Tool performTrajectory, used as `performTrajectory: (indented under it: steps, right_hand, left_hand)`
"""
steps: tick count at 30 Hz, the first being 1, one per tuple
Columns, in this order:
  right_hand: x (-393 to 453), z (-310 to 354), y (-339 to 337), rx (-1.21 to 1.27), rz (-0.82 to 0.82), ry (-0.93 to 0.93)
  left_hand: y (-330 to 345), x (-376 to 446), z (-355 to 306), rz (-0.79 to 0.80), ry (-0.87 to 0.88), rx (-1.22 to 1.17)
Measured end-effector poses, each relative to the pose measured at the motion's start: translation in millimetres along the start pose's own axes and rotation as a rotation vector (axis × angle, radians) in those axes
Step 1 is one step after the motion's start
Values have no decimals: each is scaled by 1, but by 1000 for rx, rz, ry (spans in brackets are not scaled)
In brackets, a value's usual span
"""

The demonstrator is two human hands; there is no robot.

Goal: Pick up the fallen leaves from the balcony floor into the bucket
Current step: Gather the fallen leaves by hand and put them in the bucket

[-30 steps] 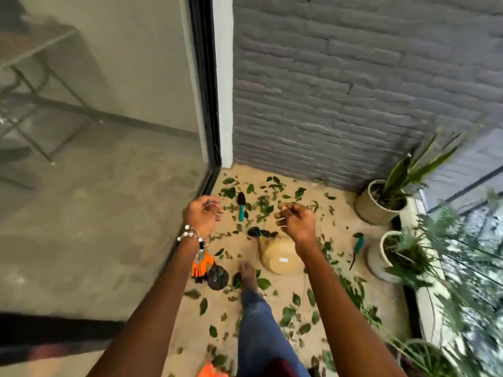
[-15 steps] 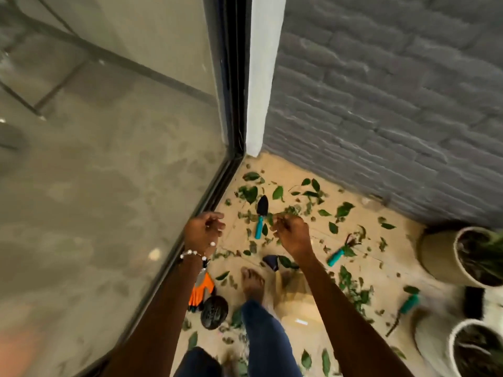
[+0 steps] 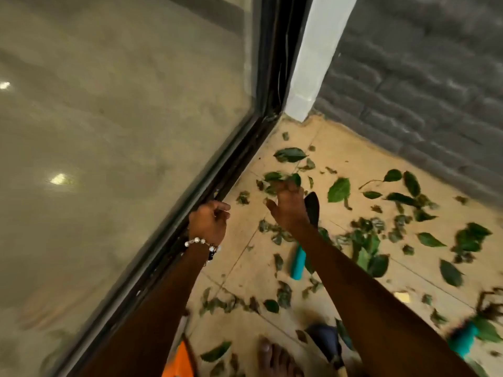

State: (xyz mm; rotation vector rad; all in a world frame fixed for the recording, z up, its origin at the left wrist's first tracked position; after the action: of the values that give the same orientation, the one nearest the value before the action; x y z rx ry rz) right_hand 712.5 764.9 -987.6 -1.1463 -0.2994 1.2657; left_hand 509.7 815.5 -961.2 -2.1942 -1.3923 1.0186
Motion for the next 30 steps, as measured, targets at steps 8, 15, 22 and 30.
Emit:
performTrajectory:
  steps: [8, 15, 22, 30]
  right_hand:
    - [81, 7, 76, -131, 35, -119]
    - [42, 31, 104, -180, -269, -526]
    - [42, 11, 32, 370, -283, -280]
    - [-14, 26, 28, 1004, -174, -144]
  left_hand:
    - [43, 66, 20, -136, 133, 17]
    - [45, 75, 34, -174, 162, -112]
    - [63, 64, 44, 16, -190, -529]
    - [112, 9, -18, 364, -500, -1291]
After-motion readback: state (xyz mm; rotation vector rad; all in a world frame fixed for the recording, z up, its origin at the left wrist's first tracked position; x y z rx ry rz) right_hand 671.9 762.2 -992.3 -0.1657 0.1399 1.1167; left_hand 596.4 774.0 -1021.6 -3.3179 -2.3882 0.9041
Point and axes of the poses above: each hand's wrist, its own x-axis towards the middle knuckle, its own y-axis out of the palm, z = x × y, the point moved 9 cm from there along x, towards the middle knuckle, and after that the axes turned 3 degrees about x, right-handed, at the moved point
